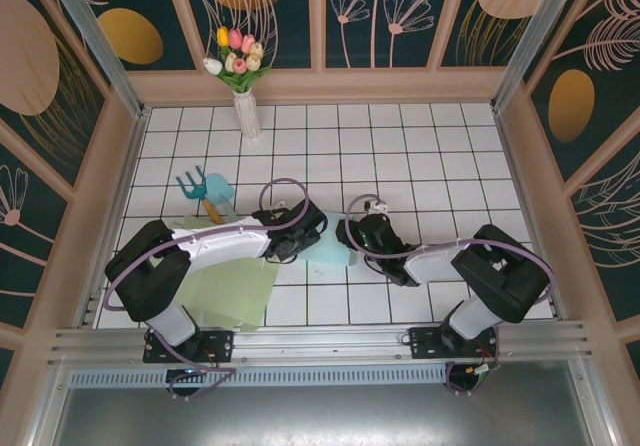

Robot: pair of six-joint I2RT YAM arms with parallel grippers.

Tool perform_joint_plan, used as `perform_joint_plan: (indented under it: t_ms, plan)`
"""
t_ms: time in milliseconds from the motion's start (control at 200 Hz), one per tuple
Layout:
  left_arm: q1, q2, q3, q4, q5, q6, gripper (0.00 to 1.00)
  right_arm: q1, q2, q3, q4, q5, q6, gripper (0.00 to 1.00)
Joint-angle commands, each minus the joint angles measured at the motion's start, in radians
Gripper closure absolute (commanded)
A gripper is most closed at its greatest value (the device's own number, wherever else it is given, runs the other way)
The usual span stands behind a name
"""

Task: Fold the paper box

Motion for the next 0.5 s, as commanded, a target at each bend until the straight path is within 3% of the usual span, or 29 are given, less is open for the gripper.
perform_joint_plan:
  t_ms: [0,490]
  plan:
    - [-0.007,0.042,-0.032,0.006,0.013,-0.029,0.38,0.000,0.023,-0.037,-0.122,0.001,0.000,0.45]
    - [-0.007,0.105,-0.043,0.006,-0.013,-0.028,0.38,0.028,-0.091,-0.037,-0.216,0.037,-0.004,0.45]
